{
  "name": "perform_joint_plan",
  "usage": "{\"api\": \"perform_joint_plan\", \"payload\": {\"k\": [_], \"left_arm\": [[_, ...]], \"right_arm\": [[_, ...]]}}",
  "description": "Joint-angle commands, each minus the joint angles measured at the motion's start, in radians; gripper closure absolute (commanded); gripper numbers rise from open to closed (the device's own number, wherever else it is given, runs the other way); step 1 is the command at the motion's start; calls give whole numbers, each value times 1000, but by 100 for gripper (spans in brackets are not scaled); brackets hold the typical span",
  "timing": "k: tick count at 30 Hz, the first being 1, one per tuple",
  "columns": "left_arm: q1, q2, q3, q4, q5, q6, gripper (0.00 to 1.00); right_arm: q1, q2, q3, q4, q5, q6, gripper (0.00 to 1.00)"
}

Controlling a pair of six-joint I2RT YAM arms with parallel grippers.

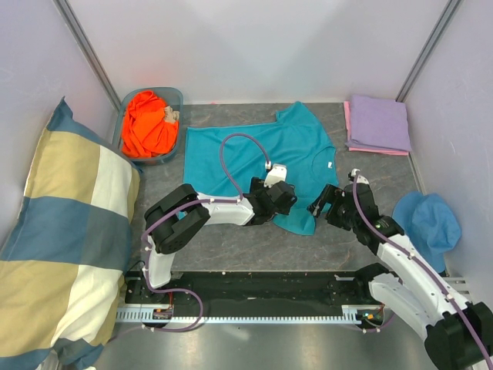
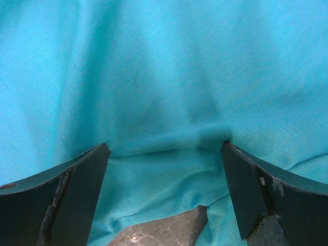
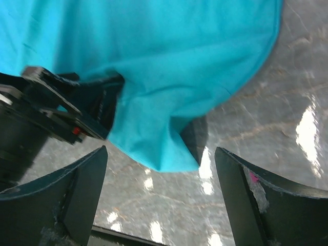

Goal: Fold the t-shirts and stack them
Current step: Grap the side of the flattened tshirt closest away from the robot with both arms

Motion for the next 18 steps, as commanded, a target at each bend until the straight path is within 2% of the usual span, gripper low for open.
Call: {"api": "perform_joint_plan", "payload": {"k": [1,11,18], "left_arm": [[-4,37,-23,-87,72,10,0],[-3,33,-20,-88,73,15,0],[-3,29,-26,-88,70,15,0]], "right_arm": [[4,-45,-6,-105,22,-3,8],[9,-56,-112,-85,-31,20,21],[12,-15,-188,53,-81,49,28]]}}
